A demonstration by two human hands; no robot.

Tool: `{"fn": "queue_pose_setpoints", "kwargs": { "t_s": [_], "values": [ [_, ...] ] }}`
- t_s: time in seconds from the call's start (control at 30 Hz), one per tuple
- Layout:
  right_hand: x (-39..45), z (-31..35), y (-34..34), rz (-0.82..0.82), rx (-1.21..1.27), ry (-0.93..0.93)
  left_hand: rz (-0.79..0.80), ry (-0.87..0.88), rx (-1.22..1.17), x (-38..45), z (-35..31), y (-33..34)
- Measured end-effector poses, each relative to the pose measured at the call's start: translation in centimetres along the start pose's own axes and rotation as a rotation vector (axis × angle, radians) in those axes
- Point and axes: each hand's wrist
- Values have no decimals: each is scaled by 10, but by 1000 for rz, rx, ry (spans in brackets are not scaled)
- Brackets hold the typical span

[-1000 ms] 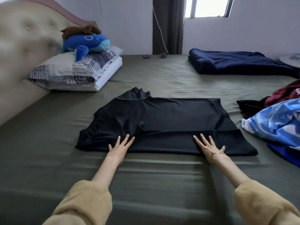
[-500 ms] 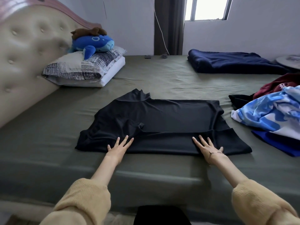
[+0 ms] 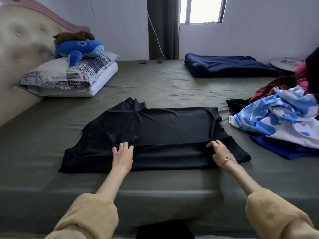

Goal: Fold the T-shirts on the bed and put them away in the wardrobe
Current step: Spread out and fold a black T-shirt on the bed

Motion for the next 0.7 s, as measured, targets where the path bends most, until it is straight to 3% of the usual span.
{"fn": "queue_pose_setpoints", "kwargs": {
  "t_s": [0.1, 0.4, 0.7],
  "values": [
    [12, -10, -7, -69, 29, 101, -4, 52, -137, 15, -32, -1],
    [38, -48, -10, -71, -79, 415, -74, 290, -367, 49, -134, 0],
    [37, -74, -10, -49, -104, 467, -83, 375, -427, 59, -196, 5]
  ]
}}
Point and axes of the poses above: each hand's wrist, its own x-axis towards the middle knuckle, its own y-axis out of the palm, z = x × y, and after that the axes turned 7 degrees about -x, right-handed
